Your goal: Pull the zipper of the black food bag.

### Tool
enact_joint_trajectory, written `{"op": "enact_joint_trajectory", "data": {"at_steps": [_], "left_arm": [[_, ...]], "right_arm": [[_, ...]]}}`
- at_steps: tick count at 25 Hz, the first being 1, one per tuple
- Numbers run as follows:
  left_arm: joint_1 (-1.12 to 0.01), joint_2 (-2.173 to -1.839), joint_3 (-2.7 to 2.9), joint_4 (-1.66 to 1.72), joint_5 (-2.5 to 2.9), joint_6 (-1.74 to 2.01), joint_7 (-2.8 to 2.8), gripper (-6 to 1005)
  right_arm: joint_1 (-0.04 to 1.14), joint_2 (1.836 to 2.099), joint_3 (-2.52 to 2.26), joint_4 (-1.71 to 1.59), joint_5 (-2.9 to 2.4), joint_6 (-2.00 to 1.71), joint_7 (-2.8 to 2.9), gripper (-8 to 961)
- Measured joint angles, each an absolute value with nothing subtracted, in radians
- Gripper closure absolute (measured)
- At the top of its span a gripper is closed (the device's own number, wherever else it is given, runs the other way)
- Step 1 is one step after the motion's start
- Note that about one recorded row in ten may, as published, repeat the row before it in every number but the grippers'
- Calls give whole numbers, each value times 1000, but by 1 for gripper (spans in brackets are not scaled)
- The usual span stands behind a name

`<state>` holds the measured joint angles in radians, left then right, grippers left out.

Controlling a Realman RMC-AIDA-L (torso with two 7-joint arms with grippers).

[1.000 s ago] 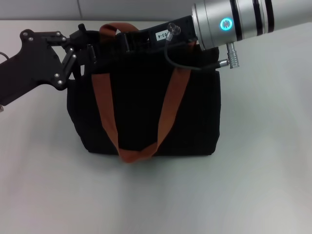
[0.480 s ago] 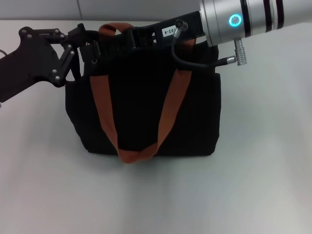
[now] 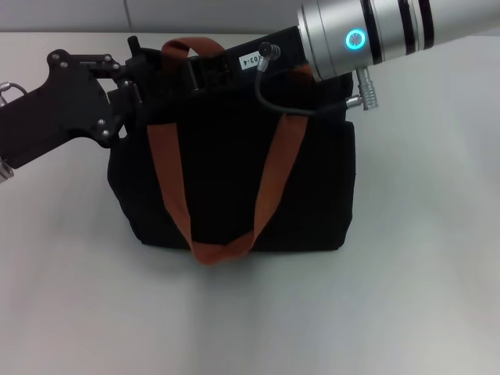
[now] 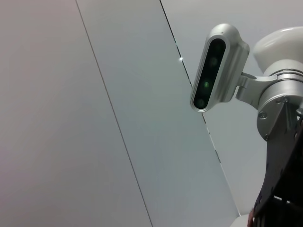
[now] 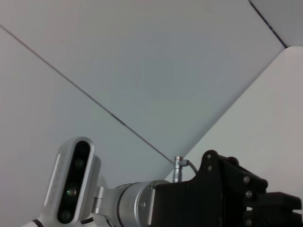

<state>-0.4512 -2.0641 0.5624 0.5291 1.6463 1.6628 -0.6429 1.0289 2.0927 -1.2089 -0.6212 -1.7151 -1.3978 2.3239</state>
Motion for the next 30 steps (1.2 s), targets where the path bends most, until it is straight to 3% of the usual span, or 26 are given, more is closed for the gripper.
{"op": "enact_joint_trajectory", "data": {"at_steps": [22,30], "left_arm": [[-451,-2065,563,528,1642,1656,-646,916],[-451,-2065,563,528,1642,1657,-646,914]], "right_arm": [[1021,2088,-1211,-584,-1717,-1357,2323,170],[1017,2088,-1212,-581,-1717,-1346,2324,420]]}}
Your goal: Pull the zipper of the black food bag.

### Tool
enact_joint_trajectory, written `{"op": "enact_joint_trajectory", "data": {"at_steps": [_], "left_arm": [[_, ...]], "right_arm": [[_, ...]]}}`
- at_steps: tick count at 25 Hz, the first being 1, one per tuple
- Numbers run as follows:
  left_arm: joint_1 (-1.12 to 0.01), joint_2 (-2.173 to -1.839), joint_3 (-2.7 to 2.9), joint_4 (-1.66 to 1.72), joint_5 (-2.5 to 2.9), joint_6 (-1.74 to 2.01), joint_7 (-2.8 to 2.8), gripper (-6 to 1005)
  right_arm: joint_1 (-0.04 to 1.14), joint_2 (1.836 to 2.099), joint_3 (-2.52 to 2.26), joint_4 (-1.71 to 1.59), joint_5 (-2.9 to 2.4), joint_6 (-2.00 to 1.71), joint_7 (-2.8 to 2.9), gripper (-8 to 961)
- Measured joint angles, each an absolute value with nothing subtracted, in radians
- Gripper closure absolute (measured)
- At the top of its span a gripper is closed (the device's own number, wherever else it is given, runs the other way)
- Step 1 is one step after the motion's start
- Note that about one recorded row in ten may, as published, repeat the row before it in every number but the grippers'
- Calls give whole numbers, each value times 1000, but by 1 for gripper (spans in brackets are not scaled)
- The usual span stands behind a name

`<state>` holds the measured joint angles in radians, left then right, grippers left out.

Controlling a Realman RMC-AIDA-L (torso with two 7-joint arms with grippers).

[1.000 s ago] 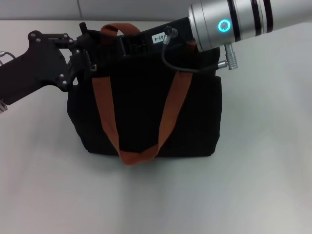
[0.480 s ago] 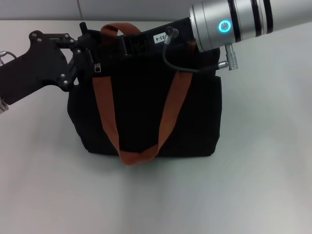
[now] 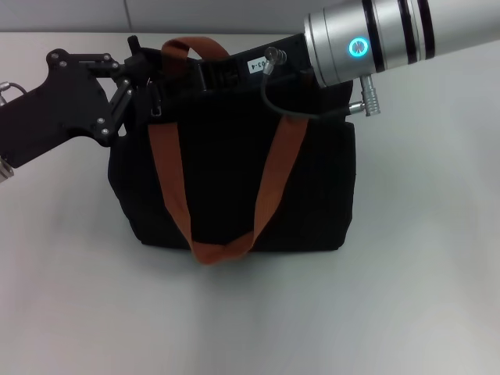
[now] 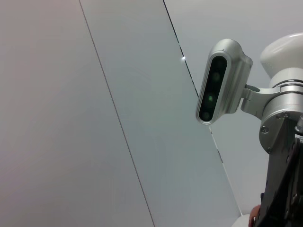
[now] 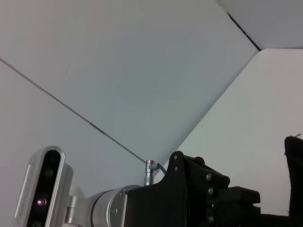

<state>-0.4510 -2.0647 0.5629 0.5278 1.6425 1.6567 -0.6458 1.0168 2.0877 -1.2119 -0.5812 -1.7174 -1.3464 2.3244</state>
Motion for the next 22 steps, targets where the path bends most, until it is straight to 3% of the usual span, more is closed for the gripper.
{"op": "enact_joint_trajectory", "data": {"at_steps": [6,17,22], "left_arm": [[-451,-2065,563,523,1642,1657,-643,913],[-451,-2066,563,526,1641,1659,-644,910],[-451,-2066,563,527,1640,1659,-645,909]], "right_arm": [[1022,2088,-1212,-581,-1717,-1345,2327,575],[1024,2089,-1218,-573,-1718,-1332,2328,689],[1019,2087,-1218,-572,-1719,-1325,2328,691]]}}
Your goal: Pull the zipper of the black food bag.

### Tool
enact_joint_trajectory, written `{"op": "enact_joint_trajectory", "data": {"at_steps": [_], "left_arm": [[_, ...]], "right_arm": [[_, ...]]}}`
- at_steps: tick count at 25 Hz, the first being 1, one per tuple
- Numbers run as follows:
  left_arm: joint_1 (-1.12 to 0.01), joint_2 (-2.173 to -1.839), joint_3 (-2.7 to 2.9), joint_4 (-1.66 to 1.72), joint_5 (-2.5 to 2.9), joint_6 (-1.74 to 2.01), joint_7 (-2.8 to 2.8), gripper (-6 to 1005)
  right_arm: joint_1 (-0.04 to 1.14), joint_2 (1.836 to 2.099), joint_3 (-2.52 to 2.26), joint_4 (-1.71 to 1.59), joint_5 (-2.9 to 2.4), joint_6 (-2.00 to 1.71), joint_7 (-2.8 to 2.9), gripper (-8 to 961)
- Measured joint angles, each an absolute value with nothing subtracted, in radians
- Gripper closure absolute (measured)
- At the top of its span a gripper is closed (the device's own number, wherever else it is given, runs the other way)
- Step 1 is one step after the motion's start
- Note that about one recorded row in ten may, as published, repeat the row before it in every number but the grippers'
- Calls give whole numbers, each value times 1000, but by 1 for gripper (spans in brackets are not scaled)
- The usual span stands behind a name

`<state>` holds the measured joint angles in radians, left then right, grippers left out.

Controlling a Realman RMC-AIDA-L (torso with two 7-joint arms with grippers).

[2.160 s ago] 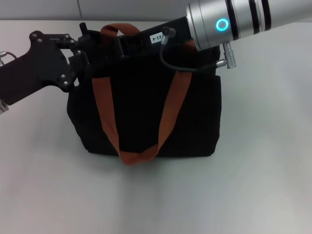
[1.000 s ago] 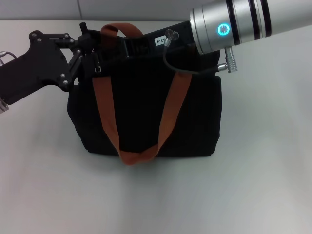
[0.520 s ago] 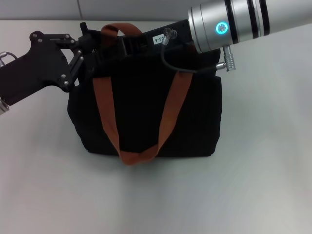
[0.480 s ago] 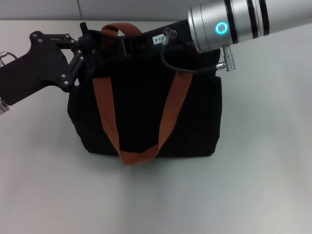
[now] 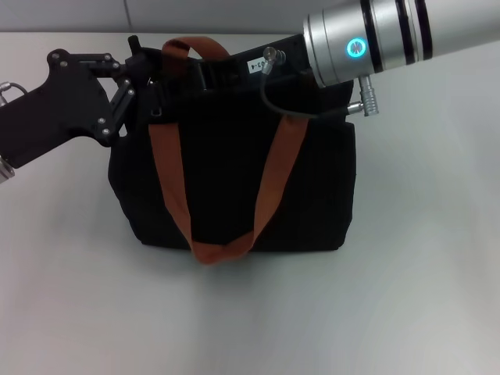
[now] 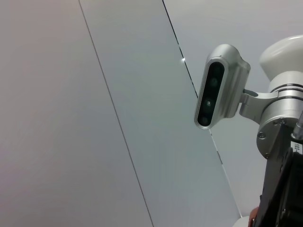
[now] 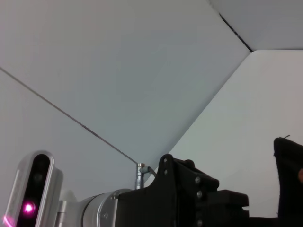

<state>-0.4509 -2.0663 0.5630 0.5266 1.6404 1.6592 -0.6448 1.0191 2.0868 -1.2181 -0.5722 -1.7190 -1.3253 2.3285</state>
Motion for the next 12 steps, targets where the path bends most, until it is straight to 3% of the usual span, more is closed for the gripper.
{"op": "enact_joint_trajectory", "data": {"at_steps": [12], "left_arm": [[-456,-2066,563,525,1641,1663,-646,906]], "right_arm": [[1031,2088,-1246,-571,-1720,-1287,2329,697]]}}
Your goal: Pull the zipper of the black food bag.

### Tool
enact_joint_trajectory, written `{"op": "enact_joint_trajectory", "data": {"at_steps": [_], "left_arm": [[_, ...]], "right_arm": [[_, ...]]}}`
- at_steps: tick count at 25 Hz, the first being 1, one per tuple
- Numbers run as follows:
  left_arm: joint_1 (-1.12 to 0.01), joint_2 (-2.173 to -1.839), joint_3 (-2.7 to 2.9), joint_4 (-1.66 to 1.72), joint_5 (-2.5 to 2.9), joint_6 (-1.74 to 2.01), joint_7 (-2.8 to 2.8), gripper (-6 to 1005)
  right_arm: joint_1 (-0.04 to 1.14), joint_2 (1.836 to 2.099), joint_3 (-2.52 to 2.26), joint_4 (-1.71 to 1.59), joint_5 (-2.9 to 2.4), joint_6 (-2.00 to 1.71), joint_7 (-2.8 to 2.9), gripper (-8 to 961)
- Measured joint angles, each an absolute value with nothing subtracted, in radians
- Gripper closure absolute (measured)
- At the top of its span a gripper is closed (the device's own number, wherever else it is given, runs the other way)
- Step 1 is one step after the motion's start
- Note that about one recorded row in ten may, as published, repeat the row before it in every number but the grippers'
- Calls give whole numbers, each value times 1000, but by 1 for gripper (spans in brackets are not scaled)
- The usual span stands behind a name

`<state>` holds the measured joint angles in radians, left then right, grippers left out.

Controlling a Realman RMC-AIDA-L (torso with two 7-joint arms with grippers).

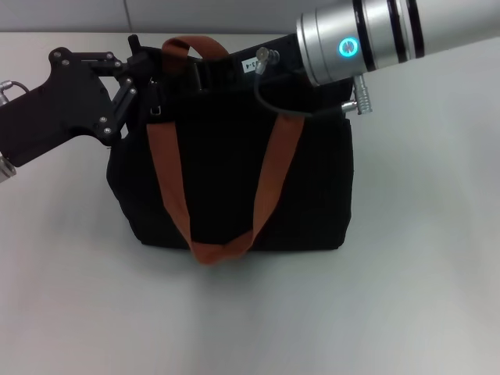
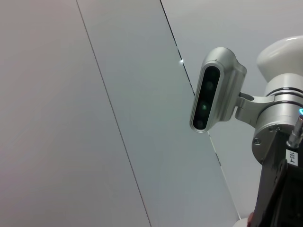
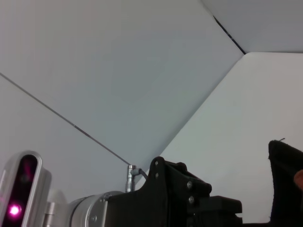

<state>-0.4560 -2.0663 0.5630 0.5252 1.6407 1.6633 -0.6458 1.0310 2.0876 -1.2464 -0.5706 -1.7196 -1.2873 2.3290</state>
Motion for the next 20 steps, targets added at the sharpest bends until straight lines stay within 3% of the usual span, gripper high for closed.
{"op": "enact_joint_trajectory", "data": {"at_steps": [5,8,13,20], "left_arm": [[-457,-2066,563,525,1640,1664,-646,905],[-457,-2066,563,525,1640,1664,-646,905],[-456,-2066,563,527,1640,1664,-646,903],[-453,-2066,563,528,1639,1665,-646,902]], "right_arm": [[1035,2088,-1250,-571,-1719,-1286,2329,699],[1032,2089,-1250,-571,-1716,-1285,2328,801],[1028,2089,-1250,-575,-1717,-1285,2329,799],[1026,2088,-1250,-577,-1719,-1284,2323,873]]}}
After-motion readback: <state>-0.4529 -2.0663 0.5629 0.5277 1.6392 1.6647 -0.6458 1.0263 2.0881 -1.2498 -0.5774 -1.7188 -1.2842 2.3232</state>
